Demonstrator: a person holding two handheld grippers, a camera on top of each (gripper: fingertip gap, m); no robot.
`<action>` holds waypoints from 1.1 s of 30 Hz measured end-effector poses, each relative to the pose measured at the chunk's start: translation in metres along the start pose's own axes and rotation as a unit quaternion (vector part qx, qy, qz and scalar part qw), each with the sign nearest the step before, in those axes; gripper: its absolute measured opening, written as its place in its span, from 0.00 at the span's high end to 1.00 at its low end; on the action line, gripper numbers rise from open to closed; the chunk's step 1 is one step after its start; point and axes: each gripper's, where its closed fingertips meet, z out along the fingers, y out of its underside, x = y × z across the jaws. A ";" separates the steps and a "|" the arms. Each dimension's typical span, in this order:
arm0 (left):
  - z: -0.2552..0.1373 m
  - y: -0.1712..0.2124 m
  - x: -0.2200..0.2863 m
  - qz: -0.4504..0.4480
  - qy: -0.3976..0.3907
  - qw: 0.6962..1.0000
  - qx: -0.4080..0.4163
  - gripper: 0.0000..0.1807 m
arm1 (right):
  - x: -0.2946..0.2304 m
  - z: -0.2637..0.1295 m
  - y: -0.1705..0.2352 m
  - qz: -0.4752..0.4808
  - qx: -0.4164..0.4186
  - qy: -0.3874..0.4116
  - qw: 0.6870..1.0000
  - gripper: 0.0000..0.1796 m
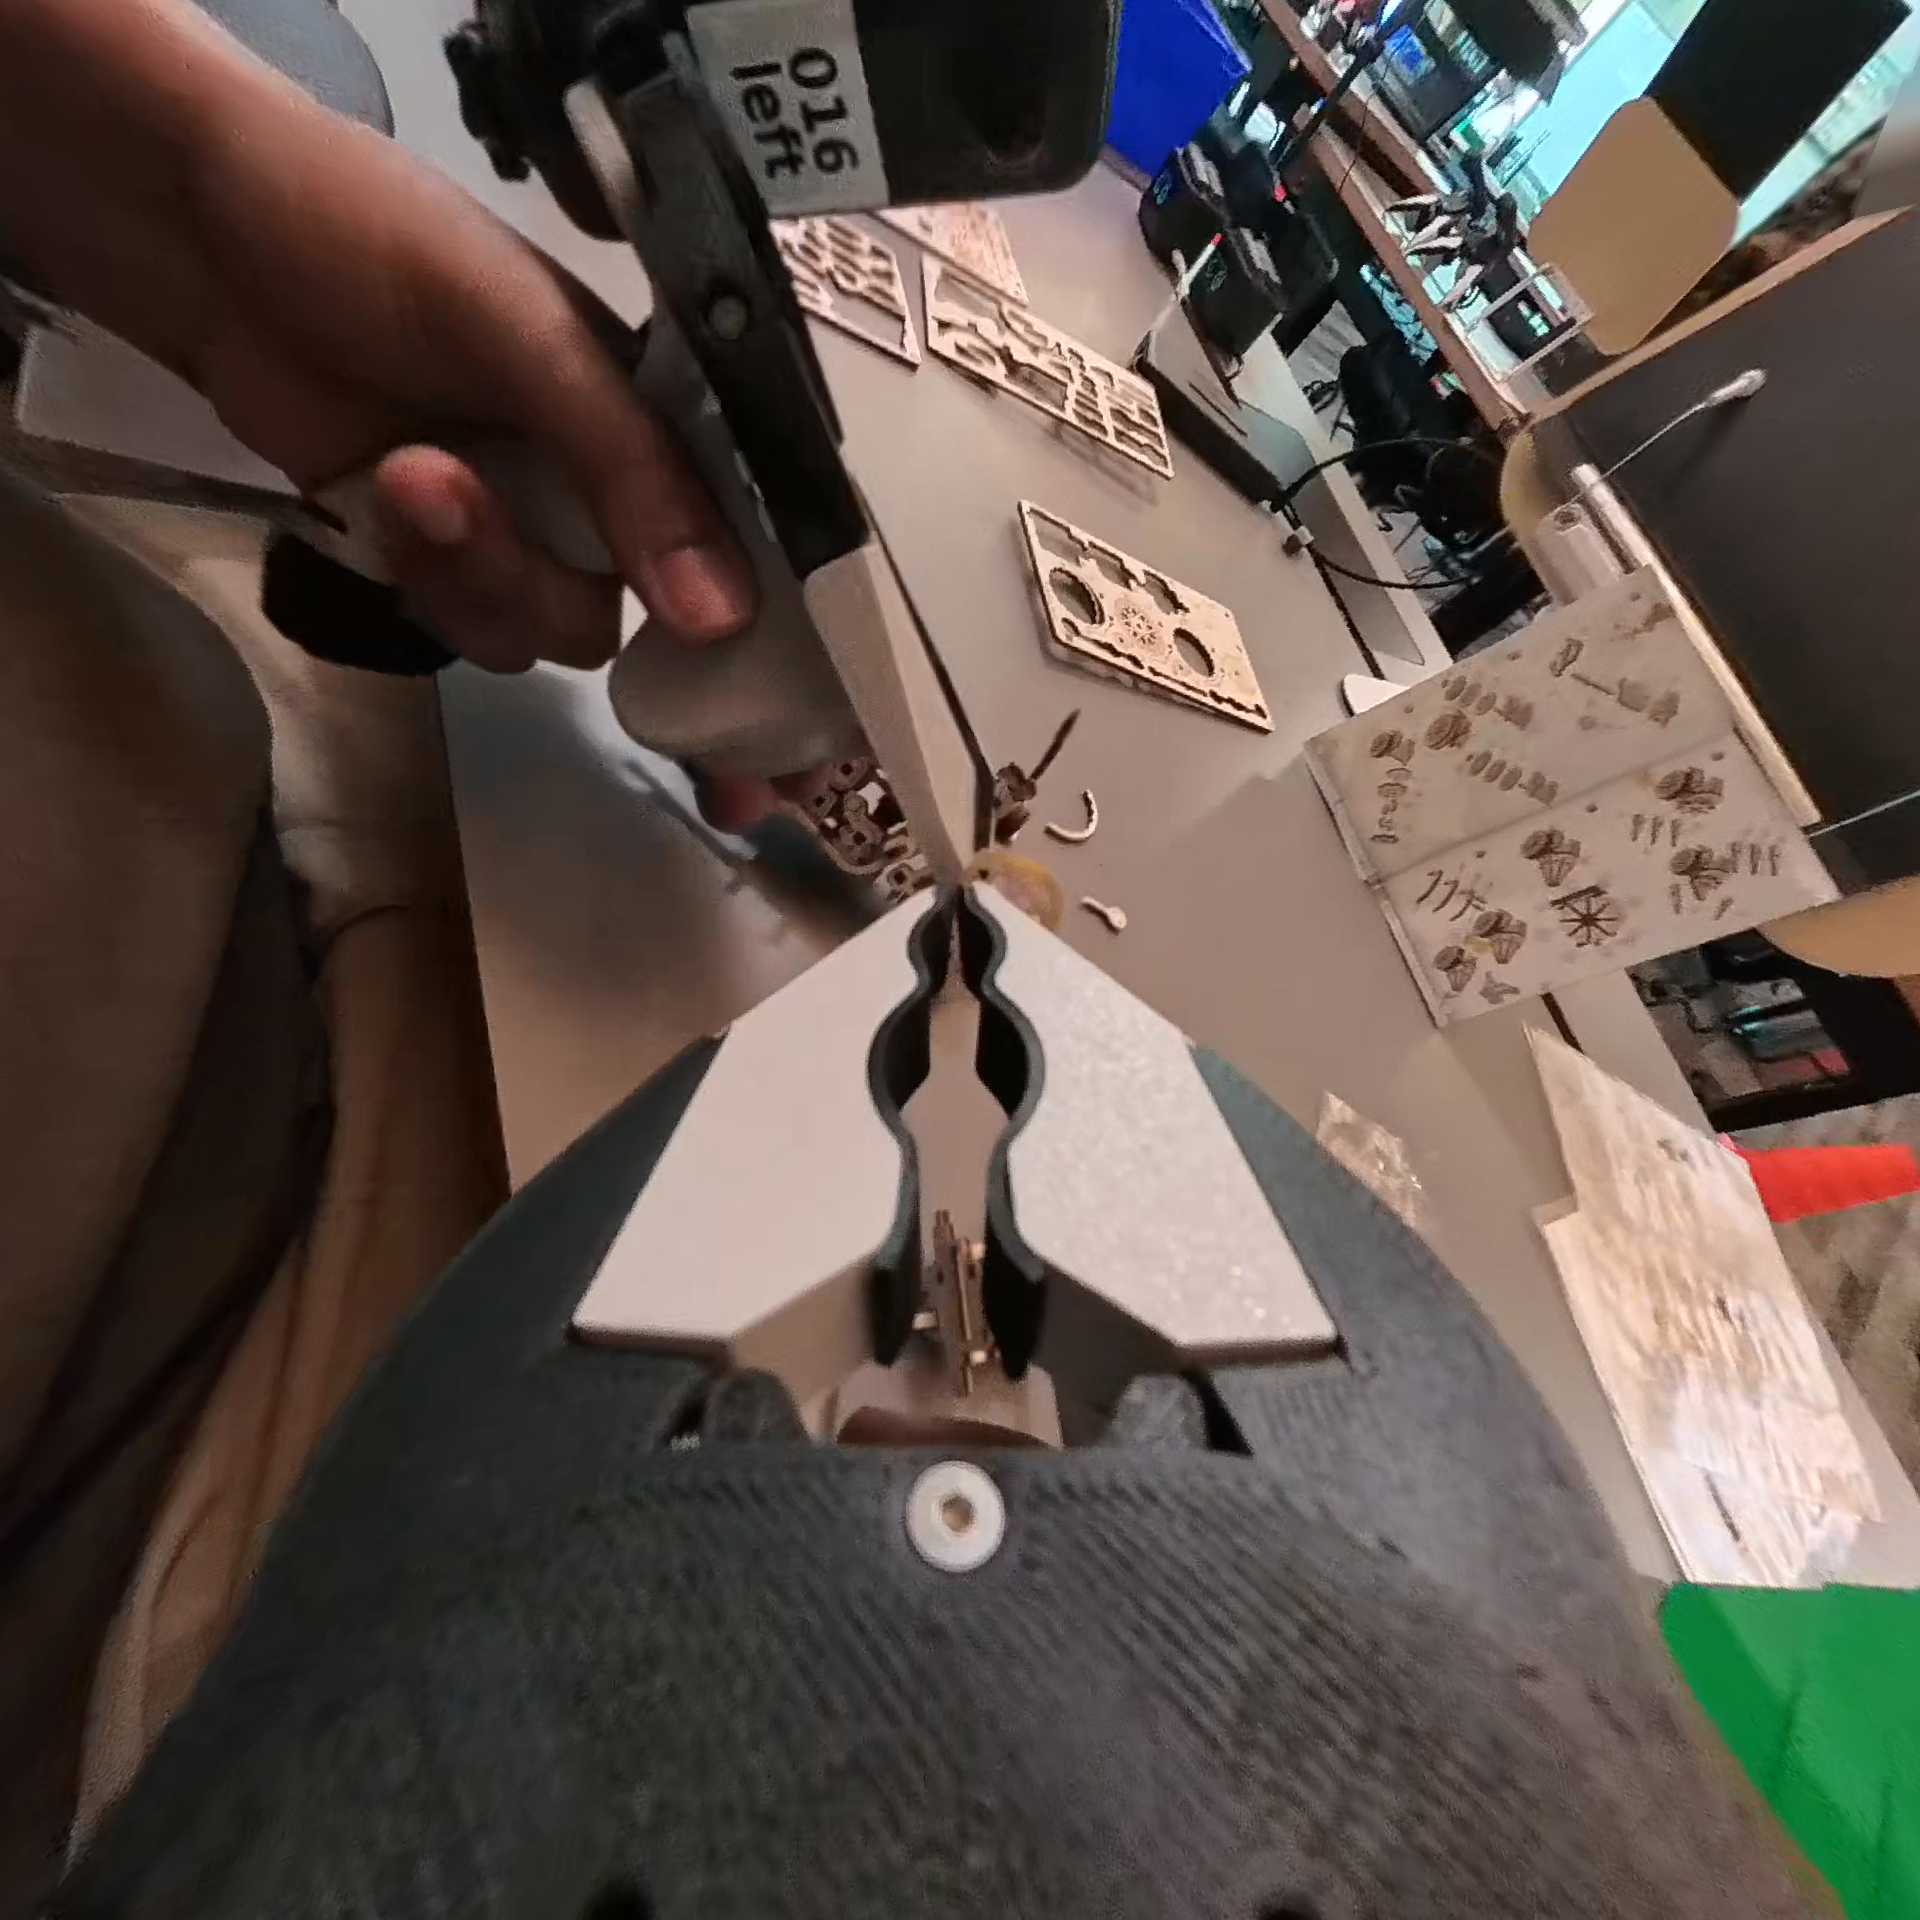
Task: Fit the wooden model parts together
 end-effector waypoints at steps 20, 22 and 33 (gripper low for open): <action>0.002 0.005 0.039 0.013 0.127 0.992 0.008 0.97 | -0.004 0.003 0.008 0.026 0.015 -0.020 0.999 1.00; 0.002 0.004 0.033 0.029 0.105 0.994 0.008 0.97 | -0.004 0.004 0.014 0.021 -0.007 -0.018 1.000 1.00; -0.025 0.012 -0.004 0.161 -0.068 0.983 -0.047 0.95 | -0.030 0.003 0.021 0.027 -0.031 -0.097 0.994 1.00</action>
